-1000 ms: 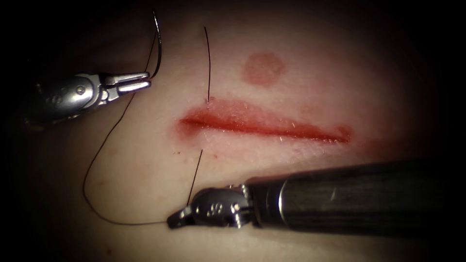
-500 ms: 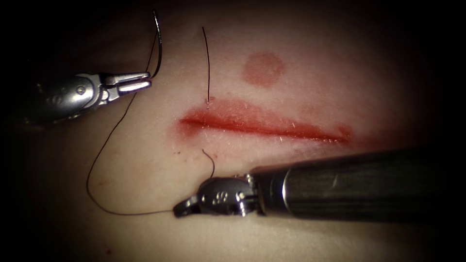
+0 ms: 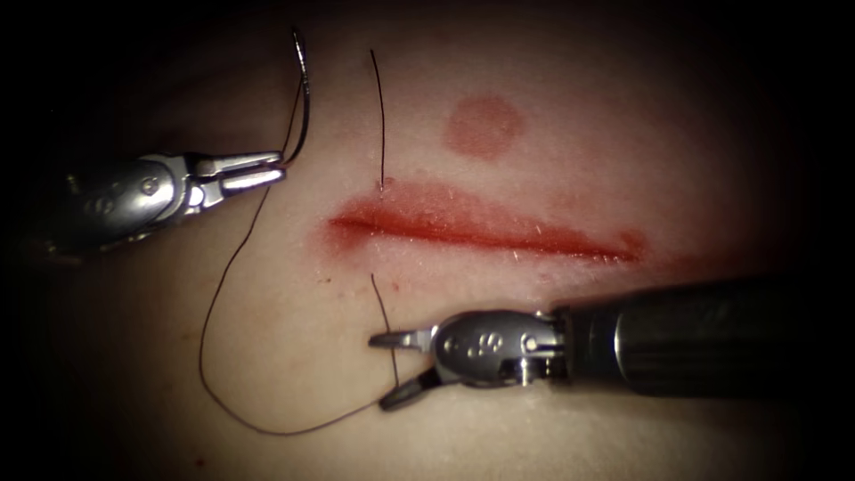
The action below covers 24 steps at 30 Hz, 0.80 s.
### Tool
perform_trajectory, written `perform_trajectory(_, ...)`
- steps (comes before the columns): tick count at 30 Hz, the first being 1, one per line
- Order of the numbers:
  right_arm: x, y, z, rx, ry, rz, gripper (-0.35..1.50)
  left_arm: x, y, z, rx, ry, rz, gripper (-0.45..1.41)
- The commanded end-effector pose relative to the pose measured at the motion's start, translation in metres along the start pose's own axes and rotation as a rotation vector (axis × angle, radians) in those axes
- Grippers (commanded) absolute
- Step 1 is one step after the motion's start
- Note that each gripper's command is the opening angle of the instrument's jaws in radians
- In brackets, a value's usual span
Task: Wound Closure
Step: Use the right gripper to pull the suture through until only a short end remains on the top, then set down the needle with the left gripper.
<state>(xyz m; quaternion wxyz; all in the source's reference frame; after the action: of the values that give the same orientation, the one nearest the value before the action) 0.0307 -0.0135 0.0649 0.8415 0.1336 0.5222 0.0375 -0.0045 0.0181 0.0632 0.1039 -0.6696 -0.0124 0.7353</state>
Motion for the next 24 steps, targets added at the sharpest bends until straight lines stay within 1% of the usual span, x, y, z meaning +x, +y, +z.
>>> perform_trajectory(1,-0.0005,0.0002,-0.0005,-0.023,0.01,0.014,1.48,-0.0004,0.0002,0.0006,-0.005,0.005,-0.001,-0.35)
perform_trajectory(2,-0.0005,0.0002,-0.0005,-0.023,0.01,0.014,1.48,-0.0004,0.0002,0.0006,-0.005,0.005,-0.001,-0.35)
perform_trajectory(3,-0.0007,0.0008,-0.0013,-0.058,0.002,0.025,1.47,0.0002,0.0005,0.0006,-0.016,0.017,-0.008,-0.35)
perform_trajectory(5,-0.0009,0.001,-0.0015,-0.065,-0.002,0.029,1.45,0.0005,0.0007,0.0007,-0.021,0.022,-0.008,-0.35)
perform_trajectory(7,-0.0018,0.0018,-0.0018,-0.082,-0.013,0.039,1.45,0.0022,0.002,0.0011,-0.054,0.058,-0.024,-0.35)
perform_trajectory(9,-0.0025,0.0023,-0.002,-0.09,-0.005,0.042,1.45,0.004,0.0033,0.0015,-0.091,0.093,-0.034,-0.35)
perform_trajectory(12,-0.0034,0.0034,-0.002,-0.107,0.012,0.05,1.37,0.0066,0.0052,0.0023,-0.151,0.146,-0.056,-0.35)
perform_trajectory(13,-0.0037,0.004,-0.0019,-0.111,0.009,0.053,1.33,0.0074,0.0058,0.0026,-0.175,0.161,-0.061,-0.35)
perform_trajectory(17,-0.0053,0.0066,-0.0005,-0.179,-0.012,0.073,1.33,0.011,0.0079,0.004,-0.25,0.231,-0.087,-0.35)
perform_trajectory(18,-0.0061,0.0079,0.0002,-0.217,-0.008,0.094,1.33,0.0129,0.0089,0.0047,-0.285,0.264,-0.098,-0.35)
perform_trajectory(19,-0.0063,0.0084,0.0005,-0.235,-0.001,0.094,1.33,0.0136,0.0093,0.0049,-0.299,0.279,-0.097,-0.35)
perform_trajectory(20,-0.0063,0.0084,0.0005,-0.235,-0.001,0.094,1.33,0.0136,0.0093,0.0049,-0.299,0.279,-0.097,-0.35)
perform_trajectory(21,-0.0069,0.0095,0.0012,-0.262,0.018,0.093,1.32,0.0154,0.0098,0.0053,-0.324,0.304,-0.099,-0.35)
perform_trajectory(22,-0.0071,0.01,0.0015,-0.275,0.024,0.097,1.3,0.016,0.0099,0.0053,-0.333,0.314,-0.1,-0.35)
perform_trajectory(23,-0.0075,0.0109,0.0022,-0.293,0.041,0.086,1.3,0.0175,0.01,0.0053,-0.35,0.331,-0.105,-0.35)
perform_trajectory(24,-0.0077,0.0112,0.0025,-0.298,0.049,0.087,1.28,0.0181,0.0099,0.0052,-0.356,0.337,-0.106,-0.35)
